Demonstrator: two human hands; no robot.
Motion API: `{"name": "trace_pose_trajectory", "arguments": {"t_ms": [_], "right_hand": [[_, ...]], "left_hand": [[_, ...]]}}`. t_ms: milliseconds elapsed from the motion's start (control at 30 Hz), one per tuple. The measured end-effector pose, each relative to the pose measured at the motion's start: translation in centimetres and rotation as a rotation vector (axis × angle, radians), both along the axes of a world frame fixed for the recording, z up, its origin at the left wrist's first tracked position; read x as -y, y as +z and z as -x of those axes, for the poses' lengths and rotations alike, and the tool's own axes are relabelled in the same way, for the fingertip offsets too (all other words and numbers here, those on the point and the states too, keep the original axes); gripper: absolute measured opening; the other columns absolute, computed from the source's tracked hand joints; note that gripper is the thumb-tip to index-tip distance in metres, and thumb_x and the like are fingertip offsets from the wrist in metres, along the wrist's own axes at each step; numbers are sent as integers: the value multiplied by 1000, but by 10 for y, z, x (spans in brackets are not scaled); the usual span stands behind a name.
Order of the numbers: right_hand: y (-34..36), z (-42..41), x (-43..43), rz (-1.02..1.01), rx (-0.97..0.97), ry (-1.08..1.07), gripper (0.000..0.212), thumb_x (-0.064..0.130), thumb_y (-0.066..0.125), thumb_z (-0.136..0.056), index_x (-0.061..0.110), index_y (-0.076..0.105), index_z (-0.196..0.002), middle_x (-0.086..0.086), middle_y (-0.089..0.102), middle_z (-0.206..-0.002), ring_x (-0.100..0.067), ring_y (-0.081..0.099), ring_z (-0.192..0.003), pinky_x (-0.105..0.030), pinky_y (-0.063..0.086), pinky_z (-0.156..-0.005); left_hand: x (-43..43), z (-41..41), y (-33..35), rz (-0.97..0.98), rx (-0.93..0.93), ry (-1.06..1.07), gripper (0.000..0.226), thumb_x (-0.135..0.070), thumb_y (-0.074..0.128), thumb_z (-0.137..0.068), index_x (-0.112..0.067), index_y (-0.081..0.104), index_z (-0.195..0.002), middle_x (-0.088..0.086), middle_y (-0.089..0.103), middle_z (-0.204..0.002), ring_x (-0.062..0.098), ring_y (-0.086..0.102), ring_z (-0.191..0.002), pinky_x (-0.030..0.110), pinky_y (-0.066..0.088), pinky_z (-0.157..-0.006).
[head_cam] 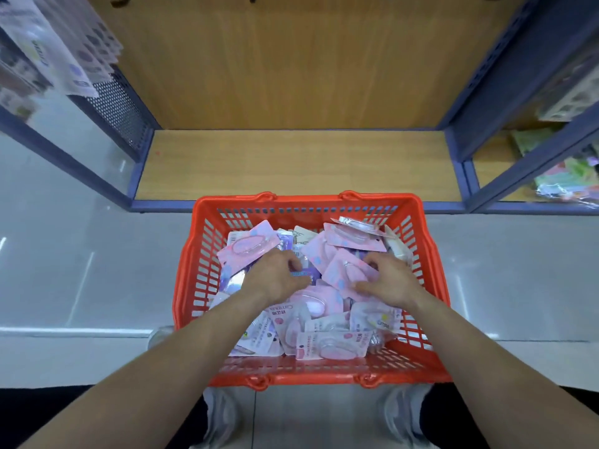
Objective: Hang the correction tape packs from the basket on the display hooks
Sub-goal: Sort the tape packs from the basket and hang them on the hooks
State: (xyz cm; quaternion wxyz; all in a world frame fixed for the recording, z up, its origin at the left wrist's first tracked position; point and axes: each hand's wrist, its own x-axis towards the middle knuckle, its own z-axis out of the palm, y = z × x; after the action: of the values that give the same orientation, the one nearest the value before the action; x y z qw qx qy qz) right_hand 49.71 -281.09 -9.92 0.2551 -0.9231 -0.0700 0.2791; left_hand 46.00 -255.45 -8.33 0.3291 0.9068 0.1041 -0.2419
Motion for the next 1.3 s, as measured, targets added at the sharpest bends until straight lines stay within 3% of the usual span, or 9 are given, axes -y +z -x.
{"name": "trace_pose_trajectory", "arguments": {"t_ms": [200, 300, 367, 533, 733, 833, 1033, 1200, 1300], "right_hand": [[-6, -6, 8, -189, -26, -164, 32, 29, 75, -91, 25, 45, -80, 5, 45, -75, -11, 43, -66, -19, 34, -51], [-5, -8, 8, -317, -67, -219, 24, 20, 70, -95, 32, 52, -85, 12, 53, -84, -6, 52, -76, -12, 36, -57], [-4, -9, 8, -405, -110, -252, 13, 22, 71, -94, 30, 63, -100, 12, 65, -98, -10, 63, -91, -22, 47, -73], [11, -7, 3, -552, -161, -319, 29, 15, 76, -91, 24, 67, -117, -1, 75, -111, -22, 71, -105, -43, 58, -90], [26, -6, -10, -665, -207, -387, 28, 17, 80, -88, 19, 65, -112, -7, 78, -97, -22, 75, -89, -37, 59, -78], [37, -5, -18, -715, -205, -348, 24, 15, 77, -89, 23, 68, -110, -1, 76, -97, -9, 74, -84, -25, 58, -73], [38, -2, -31, -766, -270, -349, 25, 14, 76, -90, 26, 69, -110, 2, 78, -95, -7, 73, -85, -21, 55, -71], [31, 4, -52, -608, -217, -206, 29, 30, 83, -85, 24, 74, -112, 3, 71, -115, -10, 63, -97, -28, 51, -82], [27, 9, -64, -493, -93, -215, 37, 37, 91, -73, 28, 67, -100, -6, 63, -109, -10, 56, -87, -29, 45, -74]], "left_hand": [[-6, 8, -2, -166, -124, -55, 58, -51, 84, -75, -23, 56, -117, 0, 47, -119, 22, 58, -104, 35, 49, -87], [-4, 14, -2, -135, -157, -13, 70, -50, 86, -74, -19, 49, -124, 4, 40, -124, 26, 55, -103, 38, 50, -90], [-3, 18, -2, -99, -151, 17, 72, -45, 88, -73, -18, 48, -127, 5, 39, -127, 26, 54, -105, 39, 51, -95], [-5, 14, 7, 174, -31, 203, 49, -26, 91, -75, -20, 59, -111, 6, 58, -120, 19, 56, -103, 27, 46, -79], [-19, -3, 24, 392, 99, 351, 24, -16, 85, -82, -8, 74, -101, 6, 75, -96, 19, 68, -89, 33, 55, -79], [-27, -6, 24, 432, 161, 364, 10, -18, 79, -88, -14, 76, -97, 10, 74, -105, 23, 67, -100, 43, 53, -88], [-31, -6, 26, 494, 151, 361, 16, -27, 65, -100, -16, 74, -108, -15, 68, -110, 4, 61, -108, 32, 43, -103], [-18, -4, 31, 562, 19, 401, 25, -46, 69, -94, -29, 70, -112, 3, 65, -130, 25, 62, -122, 48, 49, -107], [-13, -3, 25, 521, 19, 347, 34, -38, 84, -82, -30, 69, -112, -3, 61, -133, 19, 55, -126, 35, 49, -101]]}}
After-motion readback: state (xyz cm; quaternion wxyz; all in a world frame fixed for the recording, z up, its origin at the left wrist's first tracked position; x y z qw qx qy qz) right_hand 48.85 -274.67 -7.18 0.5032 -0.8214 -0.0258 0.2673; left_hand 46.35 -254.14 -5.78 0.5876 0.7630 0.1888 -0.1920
